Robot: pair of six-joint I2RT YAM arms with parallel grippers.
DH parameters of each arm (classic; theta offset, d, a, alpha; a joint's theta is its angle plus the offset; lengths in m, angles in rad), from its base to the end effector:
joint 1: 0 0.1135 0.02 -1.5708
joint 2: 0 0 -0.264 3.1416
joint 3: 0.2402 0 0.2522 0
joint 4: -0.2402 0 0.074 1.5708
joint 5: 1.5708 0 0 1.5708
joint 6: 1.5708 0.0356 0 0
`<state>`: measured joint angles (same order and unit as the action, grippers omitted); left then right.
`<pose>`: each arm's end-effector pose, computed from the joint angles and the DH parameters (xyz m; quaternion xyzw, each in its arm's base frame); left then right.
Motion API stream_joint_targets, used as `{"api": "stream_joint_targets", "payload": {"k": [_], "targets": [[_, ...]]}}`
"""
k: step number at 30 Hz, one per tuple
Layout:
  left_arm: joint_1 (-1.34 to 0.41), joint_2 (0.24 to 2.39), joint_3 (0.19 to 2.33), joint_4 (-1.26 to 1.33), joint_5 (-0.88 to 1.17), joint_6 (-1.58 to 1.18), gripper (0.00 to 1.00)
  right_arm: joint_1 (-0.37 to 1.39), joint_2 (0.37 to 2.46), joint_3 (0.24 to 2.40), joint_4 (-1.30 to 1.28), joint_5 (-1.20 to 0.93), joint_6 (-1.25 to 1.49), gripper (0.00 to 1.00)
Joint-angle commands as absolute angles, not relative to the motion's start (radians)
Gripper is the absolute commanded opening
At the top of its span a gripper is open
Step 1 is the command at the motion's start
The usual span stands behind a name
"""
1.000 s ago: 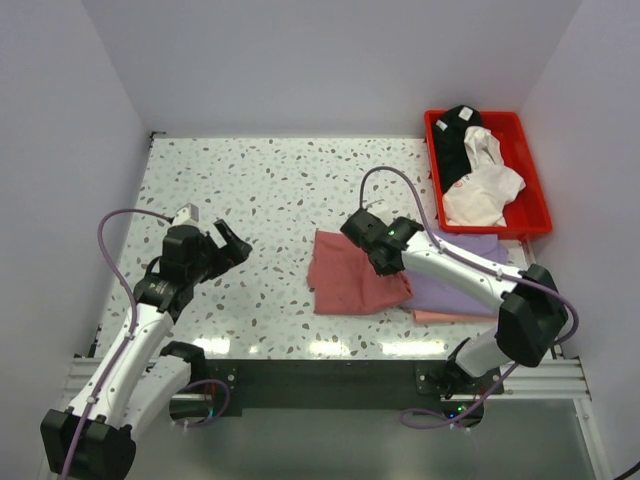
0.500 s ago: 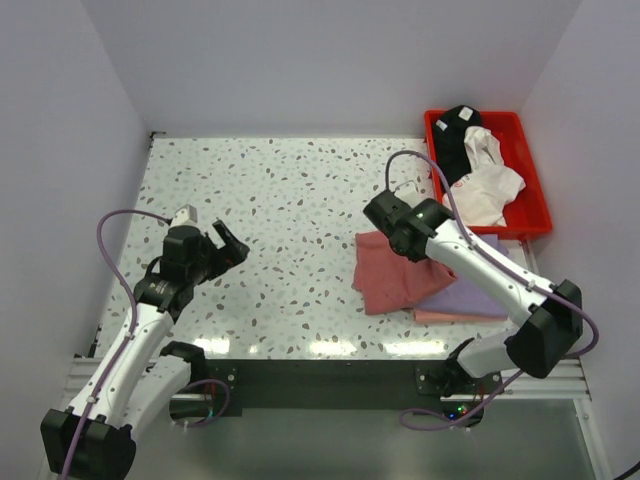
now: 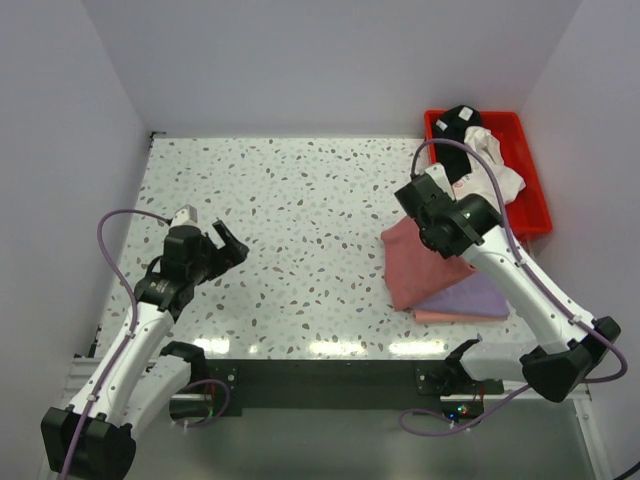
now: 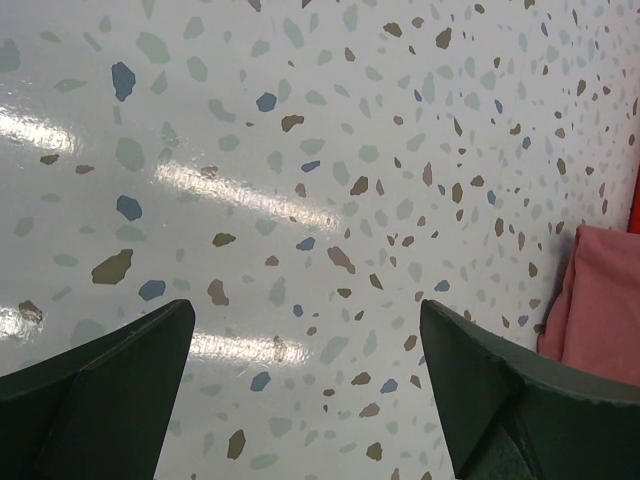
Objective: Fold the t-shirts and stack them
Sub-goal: Neatly place the folded tshirt to the corner
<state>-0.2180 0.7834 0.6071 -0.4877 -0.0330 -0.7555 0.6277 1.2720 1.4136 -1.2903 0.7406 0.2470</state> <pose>0.1671 -0.0358 0.2484 -0.2456 0.8647 -0.1918 0.3940 0.1901 0.1082 0.3683 -0.0980 0.9094 -0.2378 0.3268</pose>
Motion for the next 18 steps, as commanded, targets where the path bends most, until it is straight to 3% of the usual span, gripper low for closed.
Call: {"api": "stream_joint_targets", "payload": {"k": [1, 18], "targets": [[-0.213, 0.781, 0.621, -0.474, -0.051, -0.741, 1.00, 0.623, 1.220, 1.491, -1.272, 0.703, 0.186, 0.00], [-0.212, 0.782, 0.618, -0.471, -0.055, -0.744, 1.00, 0.575, 1.189, 1.566, -1.282, 0.687, 0.221, 0.00]]}}
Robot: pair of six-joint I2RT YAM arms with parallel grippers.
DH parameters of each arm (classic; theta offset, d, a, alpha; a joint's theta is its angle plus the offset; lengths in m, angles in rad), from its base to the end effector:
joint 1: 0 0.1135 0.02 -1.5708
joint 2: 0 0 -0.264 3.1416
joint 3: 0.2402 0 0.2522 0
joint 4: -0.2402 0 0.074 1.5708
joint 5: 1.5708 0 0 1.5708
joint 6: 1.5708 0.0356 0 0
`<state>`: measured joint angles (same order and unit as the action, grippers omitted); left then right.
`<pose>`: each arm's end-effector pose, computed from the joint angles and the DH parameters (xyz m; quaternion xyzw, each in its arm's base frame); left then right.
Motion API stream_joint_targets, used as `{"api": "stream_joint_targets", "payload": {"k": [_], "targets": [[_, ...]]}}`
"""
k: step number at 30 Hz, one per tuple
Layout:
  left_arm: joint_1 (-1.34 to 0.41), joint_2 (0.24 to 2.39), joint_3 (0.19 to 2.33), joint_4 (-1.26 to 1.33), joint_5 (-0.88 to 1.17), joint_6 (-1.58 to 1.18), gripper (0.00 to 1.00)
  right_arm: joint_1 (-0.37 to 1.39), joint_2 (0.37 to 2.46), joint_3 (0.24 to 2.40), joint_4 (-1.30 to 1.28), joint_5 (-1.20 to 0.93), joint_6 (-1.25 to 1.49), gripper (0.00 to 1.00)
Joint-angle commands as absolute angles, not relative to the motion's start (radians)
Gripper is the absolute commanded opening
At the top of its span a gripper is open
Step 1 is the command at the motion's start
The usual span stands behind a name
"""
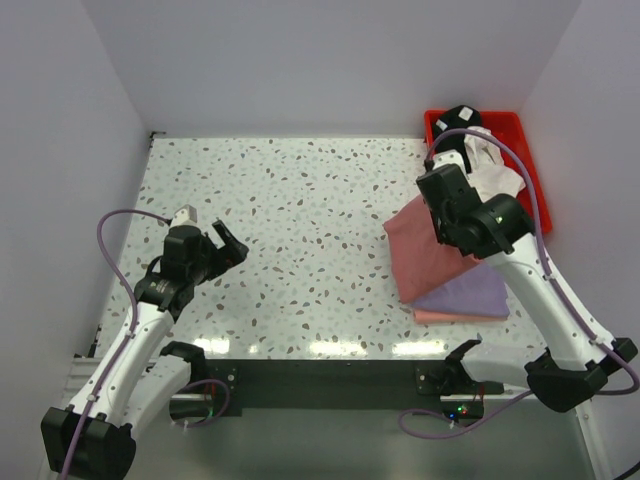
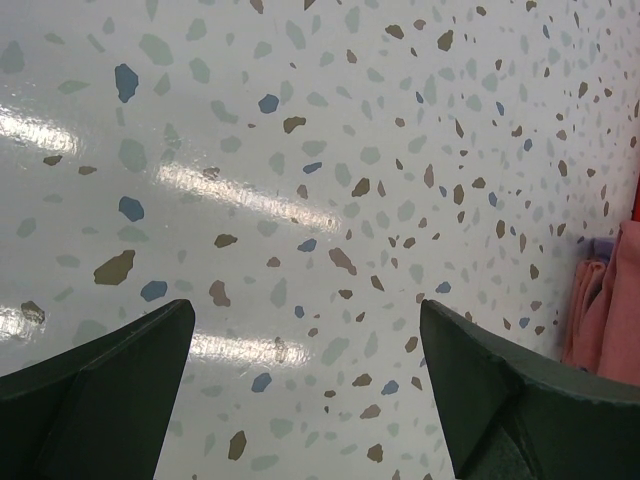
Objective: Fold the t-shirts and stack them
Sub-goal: Neatly place the folded tshirt to the corner
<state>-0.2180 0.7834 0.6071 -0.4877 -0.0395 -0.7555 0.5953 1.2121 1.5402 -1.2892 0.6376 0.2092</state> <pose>0.1672 -0.0356 0.2484 -0.2470 0.8642 -0.1892 0.3954 0.1763 0.0938 0.4123 -0.0815 0.9070 -0.1635 0.3793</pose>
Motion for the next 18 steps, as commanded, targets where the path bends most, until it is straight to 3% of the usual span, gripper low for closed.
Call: {"api": "stream_joint_targets", "payload": {"k": [1, 18], "targets": [[-0.212, 0.781, 0.618, -0.472, -0.055, -0.744, 1.00, 0.571, 1.190, 1.557, -1.281, 0.693, 0.228, 0.00], [-0.212, 0.805, 0.618, -0.476, -0.063, -0.746, 1.00, 0.241, 1.232, 1.341, -1.197, 0.706, 0.158, 0.00]]}}
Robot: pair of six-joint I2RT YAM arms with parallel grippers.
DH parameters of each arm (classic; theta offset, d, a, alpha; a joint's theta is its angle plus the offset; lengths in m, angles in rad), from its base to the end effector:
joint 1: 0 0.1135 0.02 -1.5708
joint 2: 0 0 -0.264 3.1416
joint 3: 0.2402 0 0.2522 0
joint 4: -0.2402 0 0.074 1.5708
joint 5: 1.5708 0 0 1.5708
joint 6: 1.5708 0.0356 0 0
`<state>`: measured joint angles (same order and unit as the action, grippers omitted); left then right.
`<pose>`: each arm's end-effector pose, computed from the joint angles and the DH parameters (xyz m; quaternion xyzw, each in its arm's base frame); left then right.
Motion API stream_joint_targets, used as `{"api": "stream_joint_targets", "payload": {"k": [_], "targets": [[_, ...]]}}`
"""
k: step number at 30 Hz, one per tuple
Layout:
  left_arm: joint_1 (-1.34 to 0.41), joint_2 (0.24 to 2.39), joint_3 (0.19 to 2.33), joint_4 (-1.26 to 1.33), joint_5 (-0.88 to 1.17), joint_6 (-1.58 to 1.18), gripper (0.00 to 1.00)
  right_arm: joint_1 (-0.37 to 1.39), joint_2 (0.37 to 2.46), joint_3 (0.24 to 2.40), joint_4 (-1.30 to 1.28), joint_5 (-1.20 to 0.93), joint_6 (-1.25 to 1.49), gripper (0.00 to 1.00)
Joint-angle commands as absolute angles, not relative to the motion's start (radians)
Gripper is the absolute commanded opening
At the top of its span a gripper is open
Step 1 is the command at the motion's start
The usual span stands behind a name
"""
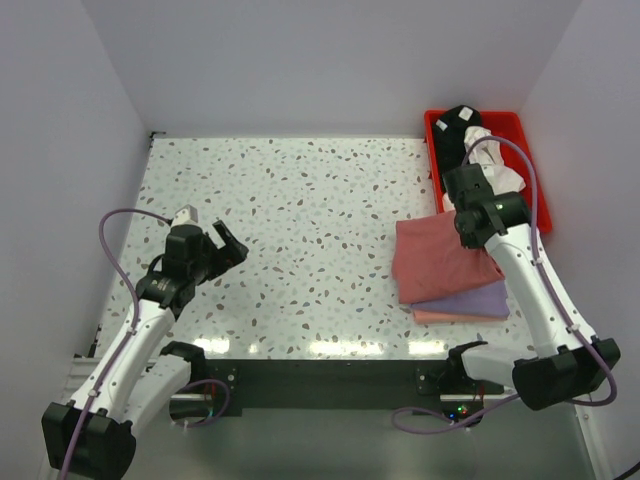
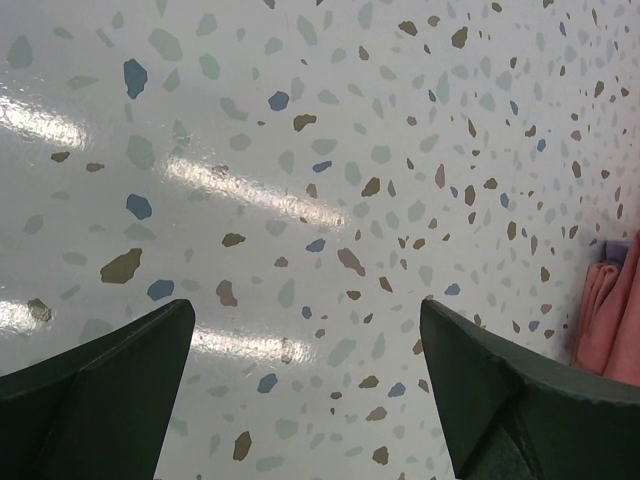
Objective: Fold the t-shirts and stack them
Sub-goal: Neatly place the folded tshirt to the corner, then reset both grippers
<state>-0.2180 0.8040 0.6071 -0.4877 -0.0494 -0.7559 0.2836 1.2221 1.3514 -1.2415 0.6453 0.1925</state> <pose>0.1699 -0.0358 0.2453 -0.2502 0.8679 -0.1808 0.3892 0.2079 0.0383 0.3608 0.0299 0.9259 -0.2492 0.2823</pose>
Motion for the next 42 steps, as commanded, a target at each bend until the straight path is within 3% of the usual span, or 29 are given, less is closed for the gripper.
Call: {"api": "stream_joint_targets", "payload": {"k": [1, 27, 28, 30, 31, 33, 36, 37, 39, 42], "targets": [[-0.212, 0.804, 0.618, -0.476, -0.061, -0.744, 1.00, 0.230, 1.238, 1.338, -1.192, 0.704, 0.150, 0.00], [-0.212, 0.801, 0.607, -0.468, -0.048, -0.747, 1.00, 0.055, 1.453, 1.223, -1.097, 0.779, 0.136, 0.02], [-0.212, 0.801, 0.607, -0.468, -0.048, -0.747, 1.00, 0.054, 1.454, 1.210, -1.094, 0.776, 0.143, 0.11], [-0.212, 0.801, 0.609, -0.468, -0.048, -0.747, 1.00, 0.048, 1.466, 1.207, -1.100, 0.770, 0.162, 0.15], [-0.213, 0.801, 0.611, -0.471, -0.049, -0.746, 1.00, 0.041, 1.474, 1.213, -1.107, 0.776, 0.176, 0.33], [-0.212, 0.801, 0.612, -0.472, -0.052, -0.747, 1.00, 0.032, 1.492, 1.224, -1.133, 0.804, 0.216, 0.55], [-0.212, 0.799, 0.614, -0.476, -0.058, -0.749, 1.00, 0.025, 1.503, 1.247, -1.170, 0.816, 0.245, 0.59], [-0.212, 0.798, 0.615, -0.482, -0.061, -0.749, 1.00, 0.025, 1.502, 1.259, -1.177, 0.818, 0.259, 0.68], [-0.212, 0.798, 0.617, -0.483, -0.072, -0.752, 1.00, 0.025, 1.485, 1.279, -1.180, 0.813, 0.271, 0.96], [-0.212, 0.795, 0.621, -0.491, -0.083, -0.753, 1.00, 0.025, 1.424, 1.304, -1.142, 0.720, 0.262, 0.99]]}}
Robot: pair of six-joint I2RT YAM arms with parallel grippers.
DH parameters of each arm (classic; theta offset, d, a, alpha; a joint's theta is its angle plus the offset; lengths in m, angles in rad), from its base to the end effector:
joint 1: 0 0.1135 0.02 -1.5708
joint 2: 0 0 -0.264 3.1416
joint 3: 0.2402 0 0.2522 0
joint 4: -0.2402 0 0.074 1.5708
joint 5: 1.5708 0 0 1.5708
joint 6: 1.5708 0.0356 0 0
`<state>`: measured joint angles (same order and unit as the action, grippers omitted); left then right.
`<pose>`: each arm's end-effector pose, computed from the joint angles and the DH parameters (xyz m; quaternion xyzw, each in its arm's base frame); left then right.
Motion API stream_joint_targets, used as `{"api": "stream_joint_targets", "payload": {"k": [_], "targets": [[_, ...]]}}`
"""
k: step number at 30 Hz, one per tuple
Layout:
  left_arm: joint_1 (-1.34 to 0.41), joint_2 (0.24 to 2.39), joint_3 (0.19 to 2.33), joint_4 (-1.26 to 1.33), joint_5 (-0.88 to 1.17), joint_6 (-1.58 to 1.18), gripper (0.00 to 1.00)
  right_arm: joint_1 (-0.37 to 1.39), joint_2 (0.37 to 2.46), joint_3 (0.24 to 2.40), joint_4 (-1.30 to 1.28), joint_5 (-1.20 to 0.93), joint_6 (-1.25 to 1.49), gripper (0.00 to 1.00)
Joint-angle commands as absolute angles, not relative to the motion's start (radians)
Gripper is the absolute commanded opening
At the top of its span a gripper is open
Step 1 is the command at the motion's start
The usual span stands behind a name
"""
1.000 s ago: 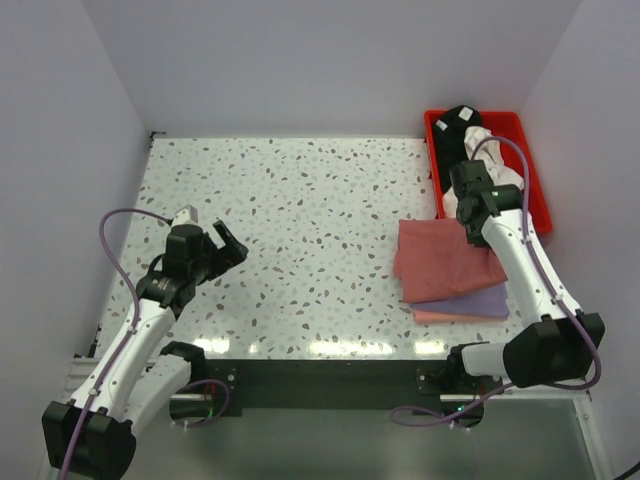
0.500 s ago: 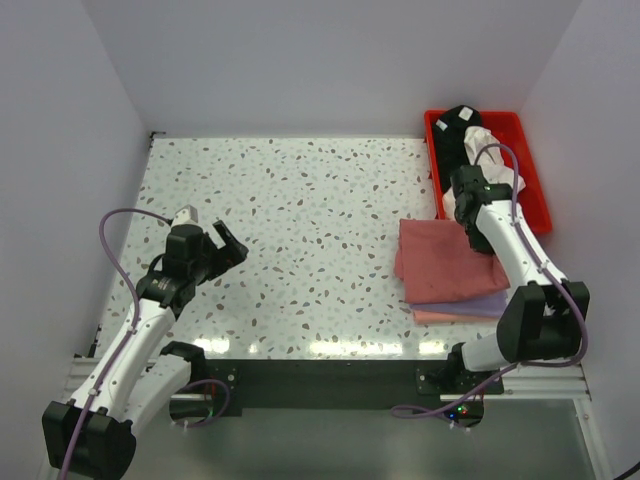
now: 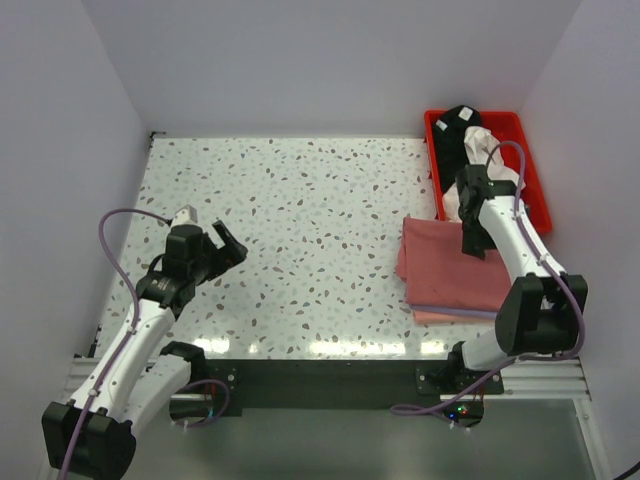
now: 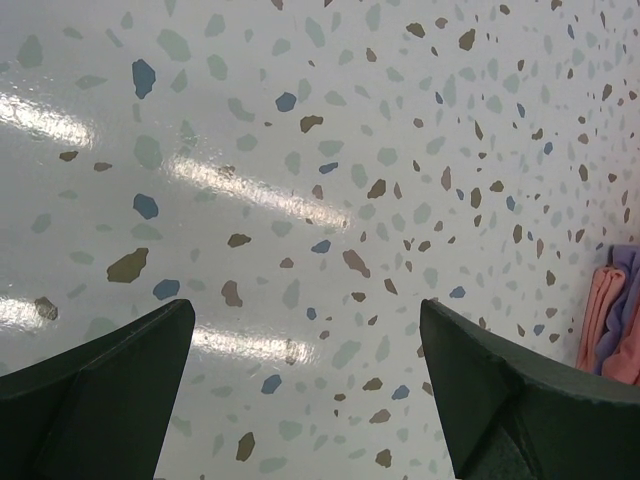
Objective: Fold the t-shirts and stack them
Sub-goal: Reset both grippers
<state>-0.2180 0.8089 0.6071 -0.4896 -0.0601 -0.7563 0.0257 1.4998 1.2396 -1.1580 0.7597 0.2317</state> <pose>0.1705 -0.0356 0.2444 -0.2528 0.8685 -0.1751 0.3887 0.2691 -0.0176 0.2731 0.1233 0.9182 -0.3576 0.1177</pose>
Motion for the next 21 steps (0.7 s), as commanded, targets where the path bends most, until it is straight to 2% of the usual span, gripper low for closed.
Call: {"api": "stream_joint_targets", "payload": {"k": [1, 6, 9, 13, 17, 21], "targets": [[-0.212, 0.795, 0.624, -0.497, -0.087, -0.755, 1.00, 0.025, 1.399, 1.305, -1.122, 0.689, 0.259, 0.99], [-0.212, 0.790, 0.653, -0.528, -0.130, -0.765, 1.00, 0.025, 1.208, 1.267, -0.915, 0.395, 0.259, 0.99], [-0.212, 0.782, 0.693, -0.563, -0.169, -0.772, 1.00, 0.025, 1.059, 1.157, -0.737, 0.177, 0.264, 0.99], [-0.212, 0.767, 0.767, -0.664, -0.245, -0.775, 1.00, 0.025, 0.893, 1.030, -0.520, 0.022, 0.293, 0.99], [-0.212, 0.729, 0.848, -0.759, -0.368, -0.796, 1.00, 0.025, 0.790, 0.944, -0.401, -0.052, 0.334, 0.99], [-0.212, 0.658, 0.893, -0.853, -0.463, -0.819, 1.00, 0.025, 0.769, 0.891, -0.416, -0.043, 0.321, 0.99]]}}
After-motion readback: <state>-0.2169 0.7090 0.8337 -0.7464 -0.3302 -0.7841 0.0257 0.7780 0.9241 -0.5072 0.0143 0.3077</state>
